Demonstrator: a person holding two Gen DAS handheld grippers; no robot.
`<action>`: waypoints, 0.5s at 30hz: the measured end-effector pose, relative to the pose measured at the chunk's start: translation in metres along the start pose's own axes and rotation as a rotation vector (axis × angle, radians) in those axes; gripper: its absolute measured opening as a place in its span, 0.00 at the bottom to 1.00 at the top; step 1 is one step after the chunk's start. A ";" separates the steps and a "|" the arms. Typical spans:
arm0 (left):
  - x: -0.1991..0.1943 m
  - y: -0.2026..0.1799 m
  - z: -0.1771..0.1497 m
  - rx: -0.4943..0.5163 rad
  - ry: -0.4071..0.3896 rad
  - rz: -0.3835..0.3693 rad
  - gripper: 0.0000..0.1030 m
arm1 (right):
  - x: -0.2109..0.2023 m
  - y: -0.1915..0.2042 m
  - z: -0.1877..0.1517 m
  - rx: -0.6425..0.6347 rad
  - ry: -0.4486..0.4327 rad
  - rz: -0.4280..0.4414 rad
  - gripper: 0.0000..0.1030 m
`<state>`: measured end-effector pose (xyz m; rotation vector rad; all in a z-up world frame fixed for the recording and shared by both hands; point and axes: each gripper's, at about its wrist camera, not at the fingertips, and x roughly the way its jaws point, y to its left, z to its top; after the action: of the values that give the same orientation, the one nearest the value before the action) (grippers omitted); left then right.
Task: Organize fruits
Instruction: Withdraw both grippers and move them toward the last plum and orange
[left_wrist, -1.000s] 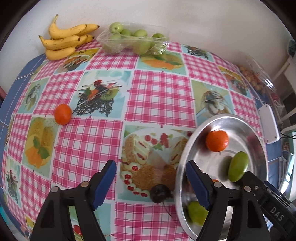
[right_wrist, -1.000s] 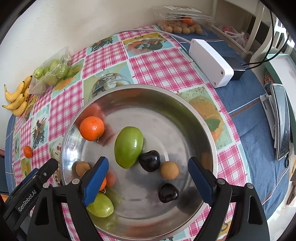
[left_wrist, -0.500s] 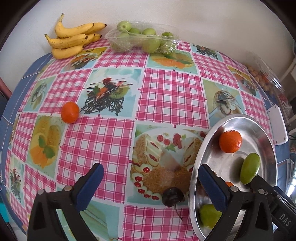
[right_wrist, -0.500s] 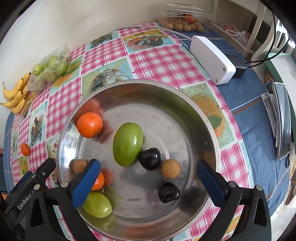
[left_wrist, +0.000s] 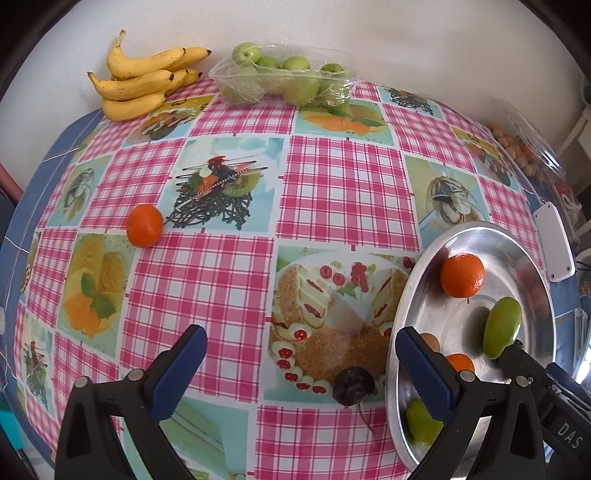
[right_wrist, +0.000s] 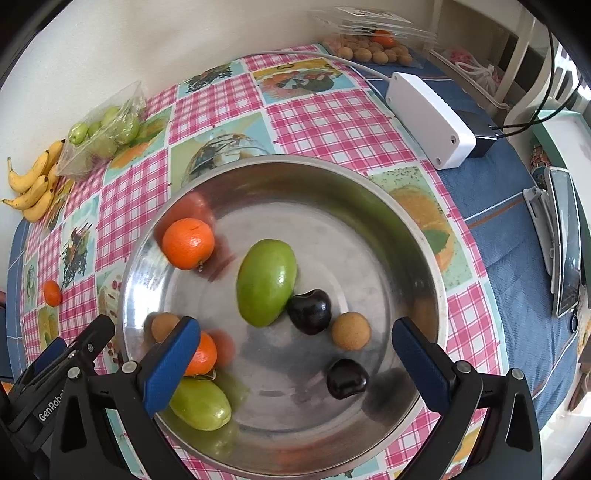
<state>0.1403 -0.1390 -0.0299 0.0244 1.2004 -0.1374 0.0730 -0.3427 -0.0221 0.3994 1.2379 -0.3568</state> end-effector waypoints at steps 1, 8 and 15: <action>-0.002 0.002 0.000 -0.001 -0.001 -0.002 1.00 | -0.002 0.003 -0.001 -0.012 -0.004 -0.003 1.00; -0.015 0.021 -0.001 0.002 -0.009 -0.002 1.00 | -0.015 0.025 -0.007 -0.057 -0.031 0.023 1.00; -0.029 0.051 -0.001 -0.043 -0.014 -0.010 1.00 | -0.025 0.052 -0.015 -0.115 -0.047 0.023 1.00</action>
<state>0.1348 -0.0859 -0.0066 -0.0204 1.1894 -0.1203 0.0776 -0.2884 0.0023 0.3041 1.2006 -0.2726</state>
